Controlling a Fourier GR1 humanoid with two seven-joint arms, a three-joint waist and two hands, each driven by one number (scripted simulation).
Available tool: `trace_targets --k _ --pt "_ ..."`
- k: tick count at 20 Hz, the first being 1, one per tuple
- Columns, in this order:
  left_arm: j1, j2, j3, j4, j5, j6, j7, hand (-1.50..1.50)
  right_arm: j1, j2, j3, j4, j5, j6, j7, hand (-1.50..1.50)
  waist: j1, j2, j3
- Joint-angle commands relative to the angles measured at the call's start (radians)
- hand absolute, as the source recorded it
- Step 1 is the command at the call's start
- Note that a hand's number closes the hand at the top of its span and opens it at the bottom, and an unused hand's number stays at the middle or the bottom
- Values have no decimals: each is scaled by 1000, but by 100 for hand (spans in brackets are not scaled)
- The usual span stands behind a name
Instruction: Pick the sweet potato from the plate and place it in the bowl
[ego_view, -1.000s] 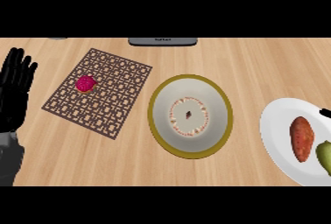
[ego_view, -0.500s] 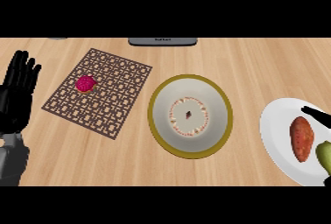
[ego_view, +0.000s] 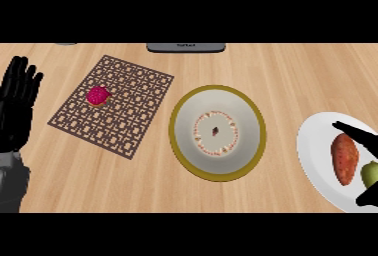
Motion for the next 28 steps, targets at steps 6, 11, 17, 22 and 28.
trace_targets --k 6,11,17,22,28 --pt "-67 0 32 77 -20 -22 -7 0 -60 9 -40 136 68 21 -36 -150 -3 0 0" --pt "64 -56 -12 -114 -39 0 47 0 -70 41 -13 298 162 -101 -115 -150 6 0 0" --pt "59 -21 51 -28 -20 -52 -19 0 -37 82 -38 145 146 -154 -136 150 -2 -1 0" --pt "32 -88 3 -42 -72 9 -16 0 -80 35 -71 308 184 -235 -290 150 1 1 0" --pt "-58 -33 36 10 -26 -43 23 0 -289 -125 -52 577 267 -258 -473 150 49 18 4"
